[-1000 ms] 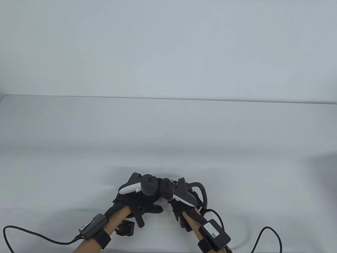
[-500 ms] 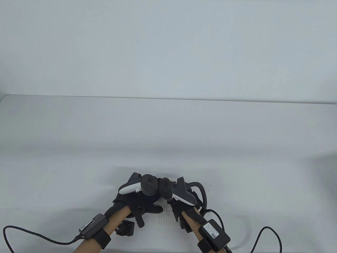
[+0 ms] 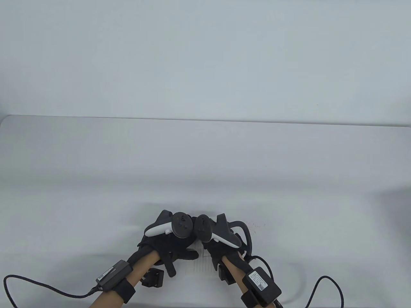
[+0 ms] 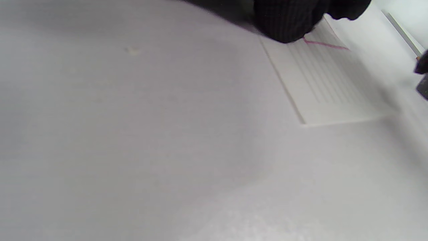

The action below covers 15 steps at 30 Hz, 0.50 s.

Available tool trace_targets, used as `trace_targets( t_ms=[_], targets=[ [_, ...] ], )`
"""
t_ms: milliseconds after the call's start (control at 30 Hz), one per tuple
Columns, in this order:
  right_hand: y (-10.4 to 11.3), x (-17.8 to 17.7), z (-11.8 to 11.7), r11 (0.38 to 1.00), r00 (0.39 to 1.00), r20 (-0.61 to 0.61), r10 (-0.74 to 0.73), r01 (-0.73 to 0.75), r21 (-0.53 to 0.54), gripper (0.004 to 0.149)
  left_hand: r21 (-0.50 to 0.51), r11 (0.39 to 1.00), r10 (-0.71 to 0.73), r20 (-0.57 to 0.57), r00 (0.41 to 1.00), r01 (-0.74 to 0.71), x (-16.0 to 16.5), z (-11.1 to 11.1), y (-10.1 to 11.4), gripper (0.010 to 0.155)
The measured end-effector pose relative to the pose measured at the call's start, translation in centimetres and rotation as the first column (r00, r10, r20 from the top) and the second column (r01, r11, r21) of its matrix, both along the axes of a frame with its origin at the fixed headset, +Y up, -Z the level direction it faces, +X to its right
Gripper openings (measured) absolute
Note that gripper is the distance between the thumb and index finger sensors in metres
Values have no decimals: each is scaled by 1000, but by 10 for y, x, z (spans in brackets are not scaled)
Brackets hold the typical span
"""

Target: Apply wax crayon on paper

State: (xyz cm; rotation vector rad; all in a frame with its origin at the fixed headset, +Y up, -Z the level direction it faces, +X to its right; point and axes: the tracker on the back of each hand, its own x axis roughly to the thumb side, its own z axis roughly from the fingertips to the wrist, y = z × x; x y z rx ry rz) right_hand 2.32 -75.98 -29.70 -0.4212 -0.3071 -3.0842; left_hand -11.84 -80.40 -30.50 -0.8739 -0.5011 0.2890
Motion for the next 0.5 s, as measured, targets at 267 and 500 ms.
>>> trace_targets(
  t_ms=[267,500],
  targets=[
    [1,1,0,999,1000,4,-18,18,-39,42,0,1000,0,0,1000,0,0,0,0,84],
    [1,1,0,978,993,11,-117,117,-174,43,0,1000,1,0,1000,-1,0,0,0,83]
  ],
)
